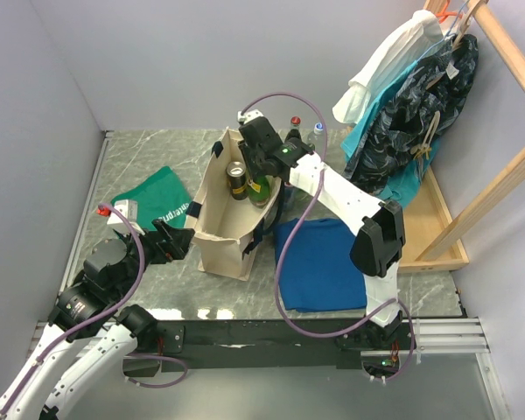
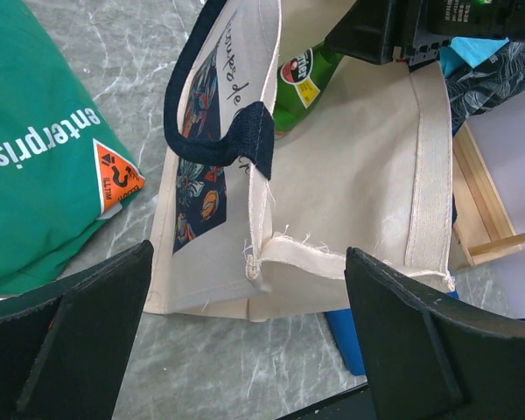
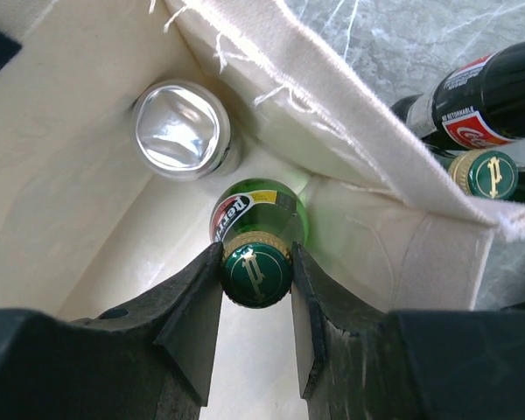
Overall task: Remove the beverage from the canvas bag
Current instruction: Take out the drink from the canvas bag.
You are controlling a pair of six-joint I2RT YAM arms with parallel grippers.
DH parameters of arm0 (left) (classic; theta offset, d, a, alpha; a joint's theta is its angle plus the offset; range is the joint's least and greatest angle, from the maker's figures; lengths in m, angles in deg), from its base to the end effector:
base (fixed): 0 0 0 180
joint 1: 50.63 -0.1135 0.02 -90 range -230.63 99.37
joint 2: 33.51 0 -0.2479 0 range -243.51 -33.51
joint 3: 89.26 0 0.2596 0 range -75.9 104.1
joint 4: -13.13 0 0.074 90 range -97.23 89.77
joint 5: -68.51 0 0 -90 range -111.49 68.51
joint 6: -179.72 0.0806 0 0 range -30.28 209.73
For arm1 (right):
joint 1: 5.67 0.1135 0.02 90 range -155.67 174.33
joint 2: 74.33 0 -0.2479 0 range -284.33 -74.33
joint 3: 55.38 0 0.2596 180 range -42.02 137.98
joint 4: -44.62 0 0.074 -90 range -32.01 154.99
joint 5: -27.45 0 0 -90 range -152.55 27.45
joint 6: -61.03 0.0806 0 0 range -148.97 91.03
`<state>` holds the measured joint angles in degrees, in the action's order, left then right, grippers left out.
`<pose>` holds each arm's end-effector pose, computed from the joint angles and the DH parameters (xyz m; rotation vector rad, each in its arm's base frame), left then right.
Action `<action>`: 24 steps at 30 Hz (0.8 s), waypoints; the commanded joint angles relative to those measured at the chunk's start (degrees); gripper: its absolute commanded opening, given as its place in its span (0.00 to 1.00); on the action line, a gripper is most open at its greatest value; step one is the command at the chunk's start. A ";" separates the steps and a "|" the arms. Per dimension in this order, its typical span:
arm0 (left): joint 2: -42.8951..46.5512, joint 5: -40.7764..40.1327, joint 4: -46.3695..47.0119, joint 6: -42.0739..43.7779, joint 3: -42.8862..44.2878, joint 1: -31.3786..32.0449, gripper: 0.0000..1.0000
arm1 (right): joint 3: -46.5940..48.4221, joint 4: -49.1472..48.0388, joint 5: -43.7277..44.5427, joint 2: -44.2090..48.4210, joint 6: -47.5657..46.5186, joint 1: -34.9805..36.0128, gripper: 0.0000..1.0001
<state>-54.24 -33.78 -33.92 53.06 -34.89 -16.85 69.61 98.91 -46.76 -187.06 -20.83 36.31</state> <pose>0.1366 -0.0707 0.3096 -0.2032 1.8411 -0.6781 0.3730 0.3061 0.2958 -0.5268 2.2130 0.1427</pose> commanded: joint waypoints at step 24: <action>1.04 0.16 1.87 0.54 1.00 -0.29 0.97 | 7.54 -3.22 6.62 10.16 -2.96 3.29 0.00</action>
<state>-53.96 -33.78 -33.92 53.06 -34.89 -16.92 71.30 100.92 -43.50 -183.21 -22.71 38.82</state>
